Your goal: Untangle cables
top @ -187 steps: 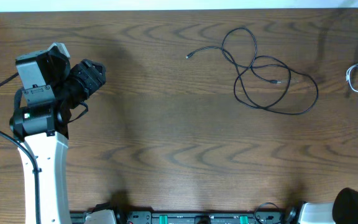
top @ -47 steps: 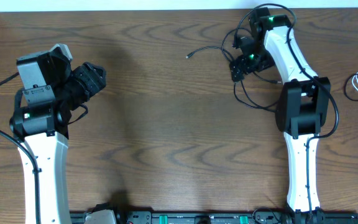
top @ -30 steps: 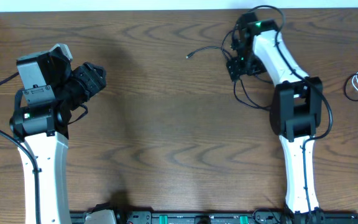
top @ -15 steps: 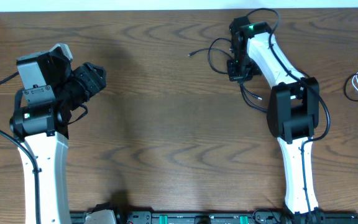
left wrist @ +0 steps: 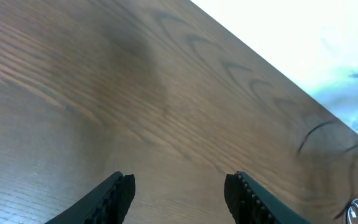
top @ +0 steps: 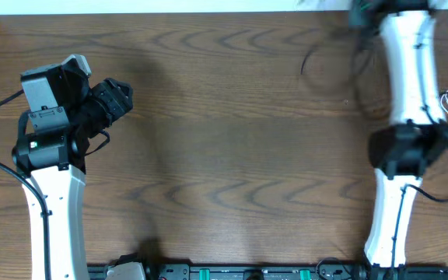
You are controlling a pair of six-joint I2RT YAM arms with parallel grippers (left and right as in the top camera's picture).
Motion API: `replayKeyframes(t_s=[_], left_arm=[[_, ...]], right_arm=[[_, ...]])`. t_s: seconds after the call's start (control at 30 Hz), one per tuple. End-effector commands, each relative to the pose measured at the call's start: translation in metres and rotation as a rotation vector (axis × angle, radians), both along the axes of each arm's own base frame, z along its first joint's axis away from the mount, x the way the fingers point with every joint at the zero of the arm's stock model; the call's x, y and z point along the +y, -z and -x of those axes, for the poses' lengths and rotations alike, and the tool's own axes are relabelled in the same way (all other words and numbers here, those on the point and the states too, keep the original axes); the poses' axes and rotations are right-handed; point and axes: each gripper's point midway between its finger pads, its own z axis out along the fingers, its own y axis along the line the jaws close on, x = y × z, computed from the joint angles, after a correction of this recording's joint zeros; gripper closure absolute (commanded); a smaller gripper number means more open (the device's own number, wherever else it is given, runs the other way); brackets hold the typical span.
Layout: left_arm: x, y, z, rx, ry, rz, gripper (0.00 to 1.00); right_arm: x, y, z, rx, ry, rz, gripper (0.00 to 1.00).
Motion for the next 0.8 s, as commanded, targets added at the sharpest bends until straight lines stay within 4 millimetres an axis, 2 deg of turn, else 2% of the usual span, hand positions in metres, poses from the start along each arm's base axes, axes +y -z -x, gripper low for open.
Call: replayKeyframes(t_s=[0.0,0.17,0.23,0.43,0.6,0.63,0.67,0.7,0.77], left_arm=[[0.002,-0.008,-0.002,-0.02,0.001,-0.023,0.47],[0.002,-0.008,-0.002,-0.02,0.001,-0.023,0.47],[0.002,-0.008,-0.002,-0.02,0.001,-0.023,0.47],[0.002,-0.008,-0.002,-0.02,0.001,-0.023,0.47],[0.002,-0.008,-0.002,-0.02,0.0,-0.023,0.47],[0.002,-0.008,-0.002,-0.02,0.001,-0.023,0.47],[0.002,-0.008,-0.002,-0.02,0.001,-0.023,0.47],[0.002,-0.008,-0.002,-0.02,0.001,-0.023,0.47],[0.002,-0.008,-0.002,-0.02,0.001,-0.023,0.47]], right_arm=[[-0.071,-0.048,0.01,-0.127,0.208,0.098,0.99],[-0.15,-0.054,0.016,-0.233,0.401,0.035,0.99],[-0.17,-0.052,0.014,-0.268,0.422,0.0,0.99],[-0.205,-0.029,0.0,-0.326,0.409,-0.063,0.99],[-0.219,-0.003,-0.006,-0.331,0.425,-0.059,0.99],[-0.221,0.001,-0.006,-0.332,0.428,-0.058,0.93],[-0.223,0.005,-0.006,-0.331,0.43,-0.058,0.81],[-0.225,0.008,-0.006,-0.328,0.433,-0.058,0.59],[-0.227,0.011,-0.003,-0.317,0.439,-0.059,0.22]])
